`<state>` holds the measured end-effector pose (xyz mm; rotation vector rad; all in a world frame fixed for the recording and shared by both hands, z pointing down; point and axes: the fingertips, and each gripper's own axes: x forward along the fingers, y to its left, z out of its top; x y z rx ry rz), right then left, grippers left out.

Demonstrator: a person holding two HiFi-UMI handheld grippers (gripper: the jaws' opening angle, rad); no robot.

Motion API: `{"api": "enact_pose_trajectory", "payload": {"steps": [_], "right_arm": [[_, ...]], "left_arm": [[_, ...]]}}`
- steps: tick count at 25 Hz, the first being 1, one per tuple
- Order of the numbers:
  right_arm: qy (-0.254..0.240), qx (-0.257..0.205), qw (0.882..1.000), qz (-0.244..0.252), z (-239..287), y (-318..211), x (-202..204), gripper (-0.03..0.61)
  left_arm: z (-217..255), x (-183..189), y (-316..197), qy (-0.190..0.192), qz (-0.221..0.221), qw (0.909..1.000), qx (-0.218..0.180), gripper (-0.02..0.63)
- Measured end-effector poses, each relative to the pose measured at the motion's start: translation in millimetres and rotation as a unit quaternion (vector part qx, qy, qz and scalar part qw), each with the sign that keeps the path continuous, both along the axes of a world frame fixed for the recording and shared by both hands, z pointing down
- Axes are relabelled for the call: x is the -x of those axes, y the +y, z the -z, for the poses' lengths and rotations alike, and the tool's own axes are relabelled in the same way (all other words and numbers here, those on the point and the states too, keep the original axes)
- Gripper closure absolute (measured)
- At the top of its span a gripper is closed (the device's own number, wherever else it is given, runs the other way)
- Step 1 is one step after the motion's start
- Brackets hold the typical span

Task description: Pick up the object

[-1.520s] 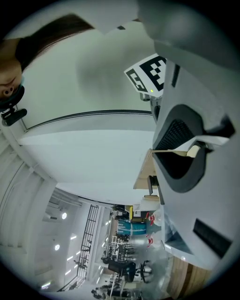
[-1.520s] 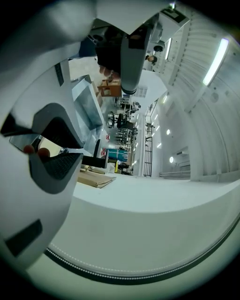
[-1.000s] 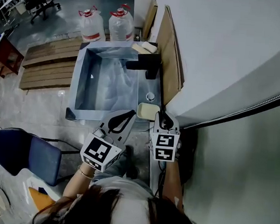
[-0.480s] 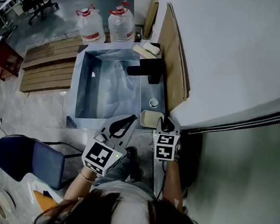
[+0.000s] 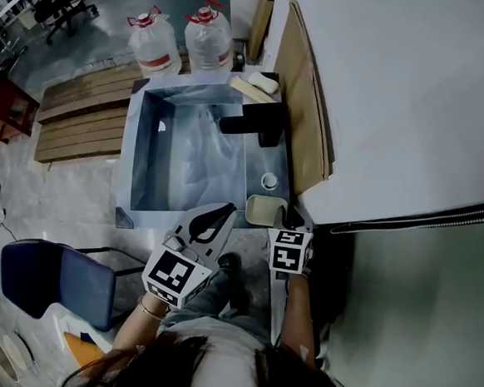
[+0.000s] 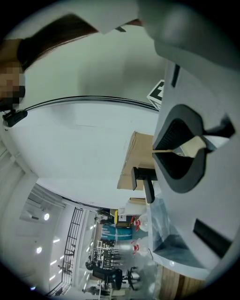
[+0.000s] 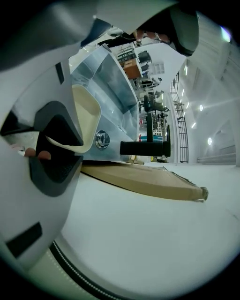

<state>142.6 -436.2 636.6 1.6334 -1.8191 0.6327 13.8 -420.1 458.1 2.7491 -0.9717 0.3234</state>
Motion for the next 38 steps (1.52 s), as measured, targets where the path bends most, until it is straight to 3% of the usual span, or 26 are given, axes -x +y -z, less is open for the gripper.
{"api": "enact_pose_trajectory", "payload": {"steps": [10,38], "right_arm": [[-0.014,0.012,0.999,-0.030,-8.4,0.2,-4.6,0.523],[-0.083,-0.072,0.992,-0.061,58.9,50.2,-8.5,0.545]], "left_arm": [[-2.9,4.6,4.3,-0.002,0.003,1.0000,0.000,0.604],[28.7,16.2,81.1,0.000,0.033,0.9985,-0.043,0.604]]}}
